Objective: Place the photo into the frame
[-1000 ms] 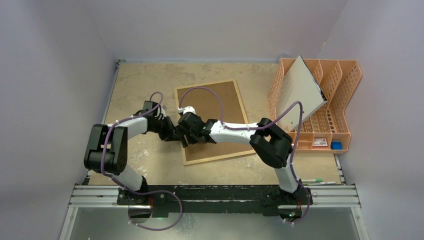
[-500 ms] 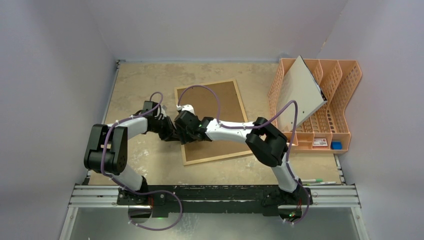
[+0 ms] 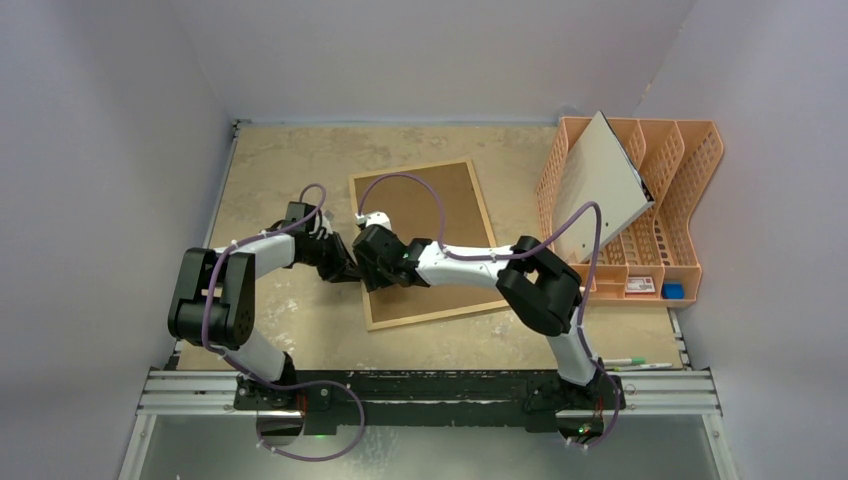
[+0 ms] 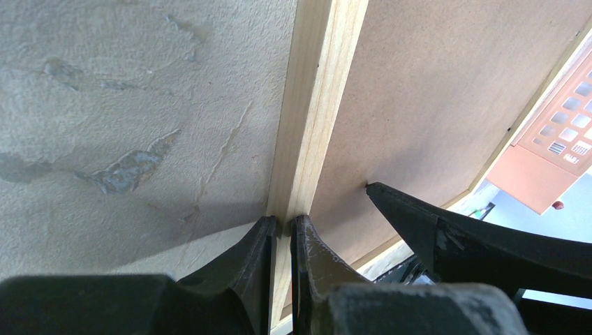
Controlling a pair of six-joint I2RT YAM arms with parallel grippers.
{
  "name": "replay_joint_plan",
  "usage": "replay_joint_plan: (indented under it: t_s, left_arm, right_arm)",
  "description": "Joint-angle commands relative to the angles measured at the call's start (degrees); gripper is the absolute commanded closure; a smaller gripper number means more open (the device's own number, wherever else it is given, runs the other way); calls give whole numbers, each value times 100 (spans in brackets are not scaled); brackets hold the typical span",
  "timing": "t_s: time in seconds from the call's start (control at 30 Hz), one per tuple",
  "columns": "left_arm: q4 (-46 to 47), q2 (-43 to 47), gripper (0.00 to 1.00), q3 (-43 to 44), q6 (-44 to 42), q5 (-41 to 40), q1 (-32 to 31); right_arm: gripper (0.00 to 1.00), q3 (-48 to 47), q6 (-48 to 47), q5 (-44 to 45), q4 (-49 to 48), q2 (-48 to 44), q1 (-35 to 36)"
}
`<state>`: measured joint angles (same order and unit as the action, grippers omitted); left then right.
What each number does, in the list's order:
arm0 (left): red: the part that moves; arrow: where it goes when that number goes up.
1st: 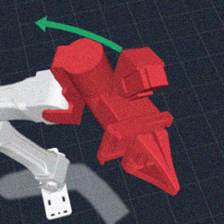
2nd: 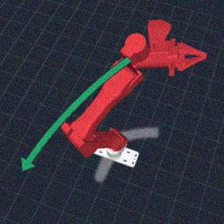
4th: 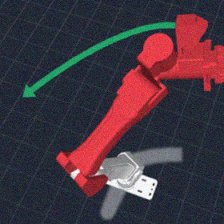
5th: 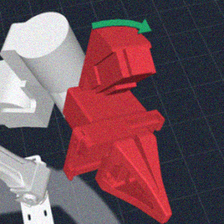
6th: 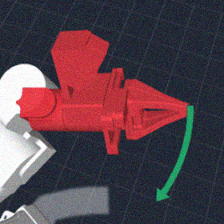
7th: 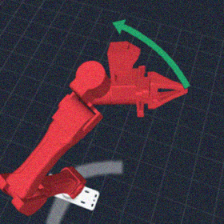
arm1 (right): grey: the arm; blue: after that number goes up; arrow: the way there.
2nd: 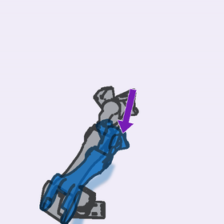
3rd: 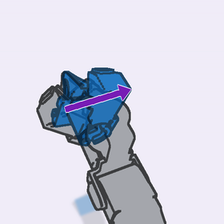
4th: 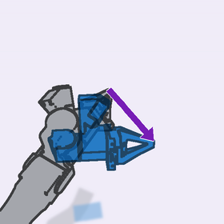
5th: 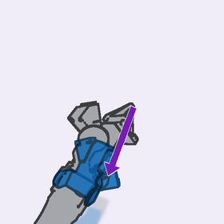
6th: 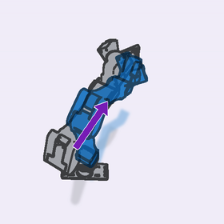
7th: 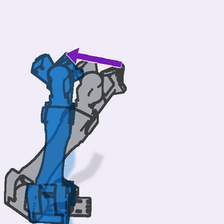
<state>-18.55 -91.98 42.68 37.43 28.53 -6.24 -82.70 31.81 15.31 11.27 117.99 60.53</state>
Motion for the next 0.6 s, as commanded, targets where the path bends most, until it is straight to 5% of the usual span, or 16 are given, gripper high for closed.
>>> replay_joint_plan:
  t_s: [0.0,0.57]
  left_arm:
    - [-470,-360,93,-260,-282,-1201,36]
    - [-475,-377,93,-242,-287,-1201,41]
  right_arm:
    - [41,127,-88,-97,552,28,11]
    - [43,-163,-50,21,631,483,24]
